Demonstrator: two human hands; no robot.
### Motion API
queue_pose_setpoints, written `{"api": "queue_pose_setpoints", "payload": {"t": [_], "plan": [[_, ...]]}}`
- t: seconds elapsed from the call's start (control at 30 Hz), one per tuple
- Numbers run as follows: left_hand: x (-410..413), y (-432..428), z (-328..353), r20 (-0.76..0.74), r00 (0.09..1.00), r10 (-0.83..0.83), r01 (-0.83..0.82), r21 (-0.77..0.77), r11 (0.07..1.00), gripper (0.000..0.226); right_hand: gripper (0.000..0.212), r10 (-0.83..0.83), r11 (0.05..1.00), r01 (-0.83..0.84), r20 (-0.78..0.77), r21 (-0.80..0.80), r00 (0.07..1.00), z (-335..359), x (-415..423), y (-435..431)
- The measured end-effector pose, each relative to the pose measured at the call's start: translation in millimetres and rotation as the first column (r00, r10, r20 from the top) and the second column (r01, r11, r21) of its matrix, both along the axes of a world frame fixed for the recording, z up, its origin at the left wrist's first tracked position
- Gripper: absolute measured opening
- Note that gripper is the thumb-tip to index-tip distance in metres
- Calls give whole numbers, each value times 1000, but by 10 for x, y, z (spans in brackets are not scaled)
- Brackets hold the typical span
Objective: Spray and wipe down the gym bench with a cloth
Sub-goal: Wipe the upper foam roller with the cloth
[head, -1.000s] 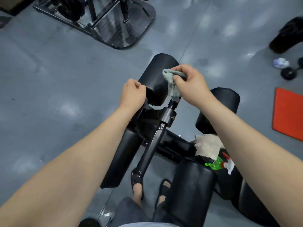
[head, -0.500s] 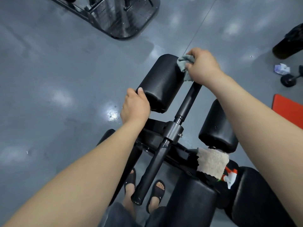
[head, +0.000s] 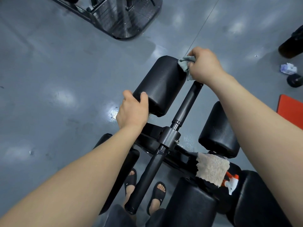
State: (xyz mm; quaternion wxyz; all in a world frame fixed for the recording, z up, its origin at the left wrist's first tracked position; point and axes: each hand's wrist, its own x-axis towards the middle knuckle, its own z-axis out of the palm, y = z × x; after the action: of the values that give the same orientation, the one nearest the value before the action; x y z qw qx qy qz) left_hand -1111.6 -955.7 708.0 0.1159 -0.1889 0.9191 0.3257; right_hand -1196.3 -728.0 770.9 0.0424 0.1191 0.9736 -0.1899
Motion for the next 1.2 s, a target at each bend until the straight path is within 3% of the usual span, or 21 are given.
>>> {"api": "queue_pose_setpoints", "payload": {"t": [0.33, 0.5, 0.67, 0.93, 1.2], "plan": [[-20, 18, 34, 7, 999, 44, -44, -7, 999, 50, 23, 34, 999, -36, -59, -28, 998, -63, 31, 50], [10, 21, 40, 22, 1000, -13, 13, -15, 1000, 35, 24, 68, 997, -70, -81, -23, 994, -73, 52, 9], [0, 14, 42, 8, 1000, -15, 16, -24, 1000, 38, 27, 77, 997, -77, -107, 10, 991, 50, -72, -102], [-2, 7, 26, -20, 1000, -17, 17, -8, 1000, 35, 31, 174, 979, -183, 98, 95, 980, 72, -141, -311], [1, -13, 13, -42, 999, 0, 0, 4, 1000, 34, 23, 309, 940, -322, 122, 115, 943, 103, 39, -522]]}}
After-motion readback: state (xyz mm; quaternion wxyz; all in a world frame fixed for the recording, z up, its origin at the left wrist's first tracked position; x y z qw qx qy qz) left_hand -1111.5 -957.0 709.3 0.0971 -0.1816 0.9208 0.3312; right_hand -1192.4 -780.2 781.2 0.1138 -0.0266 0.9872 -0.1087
